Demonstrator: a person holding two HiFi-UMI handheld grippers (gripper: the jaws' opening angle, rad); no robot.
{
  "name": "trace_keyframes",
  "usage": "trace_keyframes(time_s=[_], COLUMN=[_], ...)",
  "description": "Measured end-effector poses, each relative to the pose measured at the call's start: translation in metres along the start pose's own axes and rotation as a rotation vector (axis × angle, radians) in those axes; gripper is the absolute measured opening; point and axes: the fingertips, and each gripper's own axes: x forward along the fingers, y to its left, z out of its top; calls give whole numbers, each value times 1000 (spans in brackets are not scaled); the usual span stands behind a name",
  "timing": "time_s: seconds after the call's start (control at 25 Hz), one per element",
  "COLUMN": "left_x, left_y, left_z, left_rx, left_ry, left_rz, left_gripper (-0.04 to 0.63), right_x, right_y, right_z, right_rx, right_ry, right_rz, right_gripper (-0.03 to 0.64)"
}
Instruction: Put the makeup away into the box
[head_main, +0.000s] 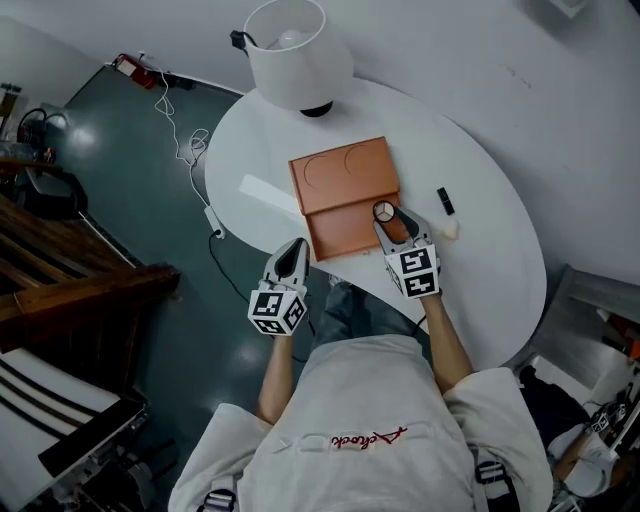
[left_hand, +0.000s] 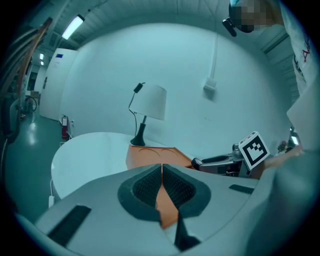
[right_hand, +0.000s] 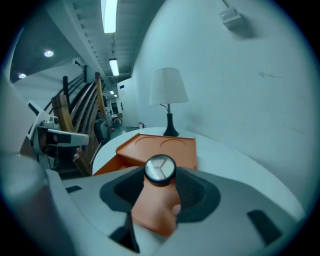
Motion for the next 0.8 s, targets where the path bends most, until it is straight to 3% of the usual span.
trace_keyframes(time_s=[0.4, 0.8], left_x=[-51, -67], left_y=[49, 73], left_z=[2, -6], left_rx=[-64, -105], left_ry=[-71, -84], left_rz=[145, 191], left_gripper=[15, 15], right_x=[41, 75], right_y=[81, 115], right_z=[21, -15], right_rx=[-174, -307], right_ry=[38, 192], right_rz=[193, 293], right_gripper=[213, 213])
